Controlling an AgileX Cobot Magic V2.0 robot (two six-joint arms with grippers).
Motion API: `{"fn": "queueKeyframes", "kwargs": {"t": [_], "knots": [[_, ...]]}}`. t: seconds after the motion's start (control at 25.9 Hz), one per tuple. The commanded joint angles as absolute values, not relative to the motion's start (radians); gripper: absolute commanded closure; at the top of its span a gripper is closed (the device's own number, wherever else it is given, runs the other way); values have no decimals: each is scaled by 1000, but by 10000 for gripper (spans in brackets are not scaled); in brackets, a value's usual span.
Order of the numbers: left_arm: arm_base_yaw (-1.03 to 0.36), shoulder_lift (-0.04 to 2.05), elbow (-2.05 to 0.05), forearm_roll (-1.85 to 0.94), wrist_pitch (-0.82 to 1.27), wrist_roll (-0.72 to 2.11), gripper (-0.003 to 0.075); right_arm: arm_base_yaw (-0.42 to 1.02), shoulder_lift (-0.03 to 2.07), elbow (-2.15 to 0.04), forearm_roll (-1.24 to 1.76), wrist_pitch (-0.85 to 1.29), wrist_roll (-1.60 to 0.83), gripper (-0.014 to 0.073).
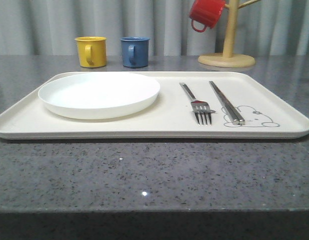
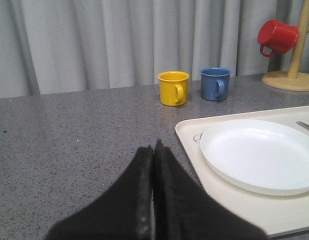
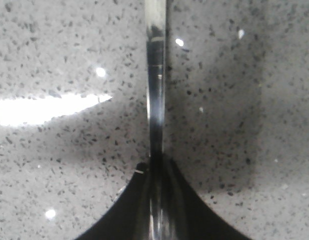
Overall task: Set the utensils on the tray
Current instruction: 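Grasp the silver spoon with the right gripper, then lower the spoon onto the tray beside the chopsticks and release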
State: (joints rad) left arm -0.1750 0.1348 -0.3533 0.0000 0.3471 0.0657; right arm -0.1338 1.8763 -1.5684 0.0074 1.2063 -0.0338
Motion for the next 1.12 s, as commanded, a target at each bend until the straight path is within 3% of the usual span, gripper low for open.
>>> {"fn": "queueKeyframes", "kwargs": {"t": [0.0, 0.35, 0.81, 1.08], "knots": [[-176, 146, -379, 0, 264, 59, 739, -136, 1782, -1599, 0, 1224, -21, 661], [-176, 146, -379, 0, 264, 59, 739, -43, 1645, -1599, 47, 1298, 143, 661], [-176, 146, -379, 0, 264, 59, 739, 200, 1704, -1599, 151, 1267, 250, 659], [-176, 146, -379, 0, 264, 59, 739, 217, 1761, -1599, 160, 1254, 277, 659]]}}
